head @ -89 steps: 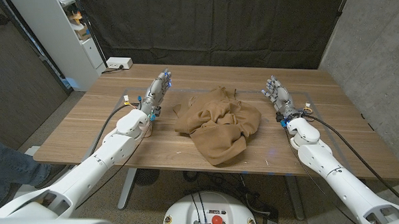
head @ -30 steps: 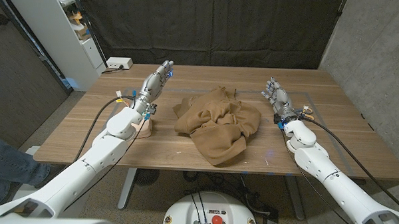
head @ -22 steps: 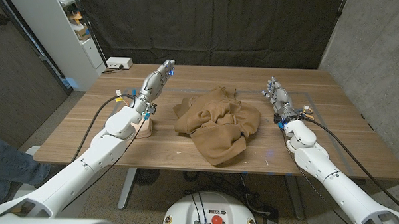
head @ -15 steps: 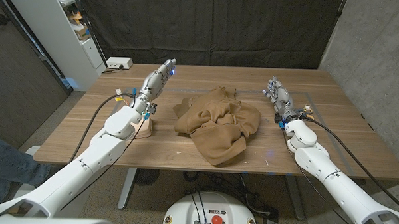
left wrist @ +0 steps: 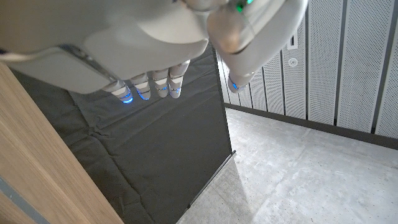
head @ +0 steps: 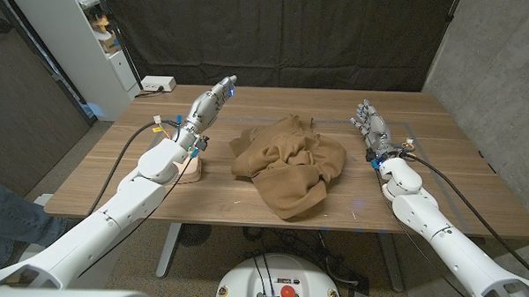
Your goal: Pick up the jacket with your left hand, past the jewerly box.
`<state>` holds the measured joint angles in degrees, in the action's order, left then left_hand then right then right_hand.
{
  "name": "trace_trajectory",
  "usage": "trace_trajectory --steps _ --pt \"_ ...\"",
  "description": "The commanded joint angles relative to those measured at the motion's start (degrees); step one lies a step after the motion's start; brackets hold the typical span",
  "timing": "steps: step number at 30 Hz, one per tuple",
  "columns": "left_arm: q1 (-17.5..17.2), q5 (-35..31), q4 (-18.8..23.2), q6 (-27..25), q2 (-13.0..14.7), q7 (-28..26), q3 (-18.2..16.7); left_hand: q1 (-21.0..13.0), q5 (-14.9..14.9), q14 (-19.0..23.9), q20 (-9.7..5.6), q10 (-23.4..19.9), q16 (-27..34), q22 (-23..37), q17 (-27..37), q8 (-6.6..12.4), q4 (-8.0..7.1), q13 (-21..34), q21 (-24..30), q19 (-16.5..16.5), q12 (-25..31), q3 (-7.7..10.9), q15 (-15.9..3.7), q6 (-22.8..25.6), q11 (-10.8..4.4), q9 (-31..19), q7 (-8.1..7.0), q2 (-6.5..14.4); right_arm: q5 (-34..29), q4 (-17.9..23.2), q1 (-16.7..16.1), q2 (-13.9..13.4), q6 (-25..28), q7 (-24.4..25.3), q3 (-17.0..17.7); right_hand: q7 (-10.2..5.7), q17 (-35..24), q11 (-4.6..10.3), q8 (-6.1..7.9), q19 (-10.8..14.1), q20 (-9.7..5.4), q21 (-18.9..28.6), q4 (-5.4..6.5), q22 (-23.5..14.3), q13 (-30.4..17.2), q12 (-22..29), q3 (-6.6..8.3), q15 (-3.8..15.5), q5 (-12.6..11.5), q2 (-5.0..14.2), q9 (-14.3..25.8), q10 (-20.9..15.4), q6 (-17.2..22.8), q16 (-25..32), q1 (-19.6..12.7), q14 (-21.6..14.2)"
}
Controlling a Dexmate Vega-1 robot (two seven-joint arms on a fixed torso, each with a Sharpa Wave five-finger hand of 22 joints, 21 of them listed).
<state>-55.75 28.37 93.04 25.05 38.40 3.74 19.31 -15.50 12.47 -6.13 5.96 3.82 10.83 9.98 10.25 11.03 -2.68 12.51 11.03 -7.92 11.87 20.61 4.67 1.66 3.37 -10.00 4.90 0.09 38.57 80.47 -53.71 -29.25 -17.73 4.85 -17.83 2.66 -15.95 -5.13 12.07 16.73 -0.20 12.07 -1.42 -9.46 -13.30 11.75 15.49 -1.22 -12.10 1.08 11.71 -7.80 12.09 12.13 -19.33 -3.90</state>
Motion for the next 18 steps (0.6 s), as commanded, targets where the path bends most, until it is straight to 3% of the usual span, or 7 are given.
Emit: trace_trajectory --steps 1,18 --pt "-0.16 -1.52 2.05 0.16 0.71 -0.23 0.13 -0.74 -0.33 0.39 -0.01 -0.04 0.13 0.35 0.08 0.21 0.37 -0.03 0.08 -0.40 0.33 0.17 0.17 0.51 0.28 -0.29 0.16 0.06 0.32 0.09 -0.42 -0.14 -0.38 -0.15 0.37 -0.46 0.06 -0.05 0.19 0.05 0.06 -0.15 -0.18 -0.33 -0.05 0.28 0.08 0.17 0.00 0.32 0.07 -0.66 0.42 -0.14 0.04 -0.40" --pt "-1.21 -5.37 5.42 -0.66 2.43 -1.80 -0.03 -1.05 -0.47 0.36 0.22 -0.06 0.05 0.35 0.08 0.11 0.73 -0.28 0.13 -0.44 0.31 0.21 0.48 0.58 0.50 -0.30 0.10 0.20 0.68 -0.34 0.05 0.09 -0.38 -0.49 0.45 -0.63 0.34 0.16 0.10 0.04 0.10 -0.32 -0.25 -0.34 0.23 0.26 0.01 0.16 -0.02 0.37 -0.04 -0.86 0.55 -0.22 0.12 -0.40"
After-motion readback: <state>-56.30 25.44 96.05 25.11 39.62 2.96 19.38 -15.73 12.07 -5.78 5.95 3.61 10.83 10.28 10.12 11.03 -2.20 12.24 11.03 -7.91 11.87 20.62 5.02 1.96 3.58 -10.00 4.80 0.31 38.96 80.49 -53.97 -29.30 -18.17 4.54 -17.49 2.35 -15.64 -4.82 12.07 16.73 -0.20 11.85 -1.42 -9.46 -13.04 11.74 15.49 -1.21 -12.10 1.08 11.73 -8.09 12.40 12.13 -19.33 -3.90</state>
